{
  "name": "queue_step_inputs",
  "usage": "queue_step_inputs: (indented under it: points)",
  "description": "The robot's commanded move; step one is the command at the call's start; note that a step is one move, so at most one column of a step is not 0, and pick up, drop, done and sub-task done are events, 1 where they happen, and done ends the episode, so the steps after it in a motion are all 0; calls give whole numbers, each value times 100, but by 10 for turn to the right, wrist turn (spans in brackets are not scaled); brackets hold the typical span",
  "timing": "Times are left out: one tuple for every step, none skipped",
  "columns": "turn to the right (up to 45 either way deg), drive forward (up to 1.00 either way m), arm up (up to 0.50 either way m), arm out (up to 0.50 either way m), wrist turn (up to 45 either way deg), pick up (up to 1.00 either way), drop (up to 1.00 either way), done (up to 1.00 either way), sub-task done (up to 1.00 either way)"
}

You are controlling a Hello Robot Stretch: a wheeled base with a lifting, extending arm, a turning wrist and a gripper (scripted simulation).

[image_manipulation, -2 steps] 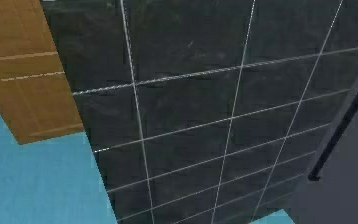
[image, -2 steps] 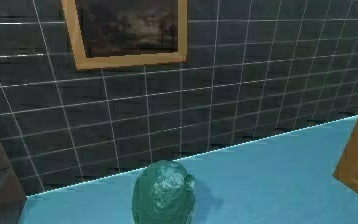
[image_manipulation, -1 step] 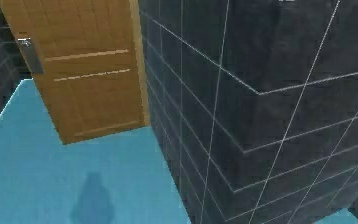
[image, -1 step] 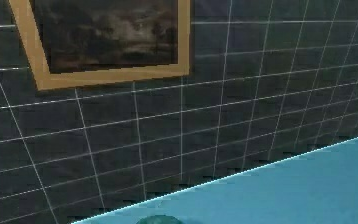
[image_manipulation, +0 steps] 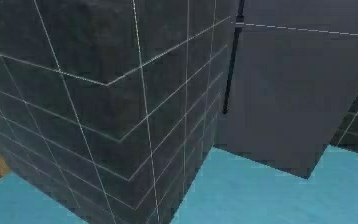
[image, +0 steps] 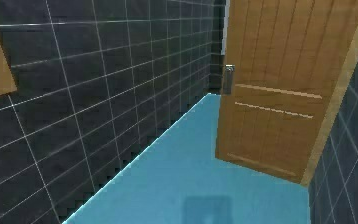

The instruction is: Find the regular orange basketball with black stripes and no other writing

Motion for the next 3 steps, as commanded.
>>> queue_step_inputs:
  points:
    - [0, 100, 0, 0, 0, 0, 0, 0, 0]
    - [0, 75, 0, 0, 0, 0, 0, 0, 0]
    - [360, 0, 0, 0, 0, 0, 0, 0, 0]
